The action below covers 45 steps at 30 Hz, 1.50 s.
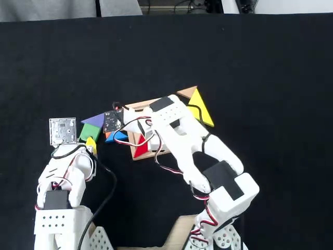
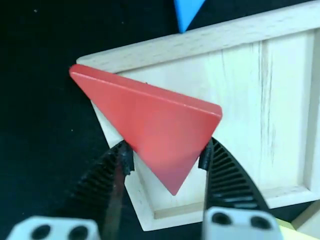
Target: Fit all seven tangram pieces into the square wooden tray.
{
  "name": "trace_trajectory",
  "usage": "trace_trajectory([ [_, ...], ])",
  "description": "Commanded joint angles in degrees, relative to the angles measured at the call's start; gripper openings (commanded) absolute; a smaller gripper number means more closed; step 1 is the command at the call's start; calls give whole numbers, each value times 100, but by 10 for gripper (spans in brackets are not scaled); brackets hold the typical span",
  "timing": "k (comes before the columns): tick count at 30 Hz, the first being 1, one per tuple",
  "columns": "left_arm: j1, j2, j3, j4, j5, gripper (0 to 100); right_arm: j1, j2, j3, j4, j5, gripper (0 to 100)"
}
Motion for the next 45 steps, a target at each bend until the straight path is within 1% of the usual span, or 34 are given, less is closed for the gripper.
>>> trace_trajectory([
  [1, 48, -70, -57, -88, -53, 105, -26, -92, -312, 79, -79, 175],
  [9, 66, -70, -57, -88, -53, 105, 756, -92, -954, 844, -53, 174],
  [13, 75, -70, -57, -88, -53, 105, 747, -92, -1165, 1020, -53, 174],
  [16, 66, -70, -57, -88, -53, 105, 554, -92, -1279, 1099, -53, 172],
  [22, 75, -70, -57, -88, -53, 105, 79, -57, -1420, 598, -88, 169],
  [24, 66, -70, -57, -88, -53, 105, 0, -40, -1385, 308, -246, 155],
  [26, 66, -70, -57, -88, -53, 105, -9, -40, -1385, 18, -457, 102],
  [28, 57, -70, -57, -88, -53, 105, 26, -40, -1411, -255, -580, 23],
  [29, 57, -70, -57, -88, -53, 105, 35, -40, -1411, -378, -615, 6],
  [31, 75, -70, -57, -88, -53, 105, 88, -31, -1385, -554, -695, 31],
  [34, 75, -70, -57, -88, -53, 105, 114, -31, -1385, -686, -844, 11],
  [37, 75, -70, -57, -88, -53, 105, 114, 31, -1385, -695, -844, 11],
  [45, 75, -70, -57, -88, -62, 105, 149, 963, -1859, -659, -844, 11],
])
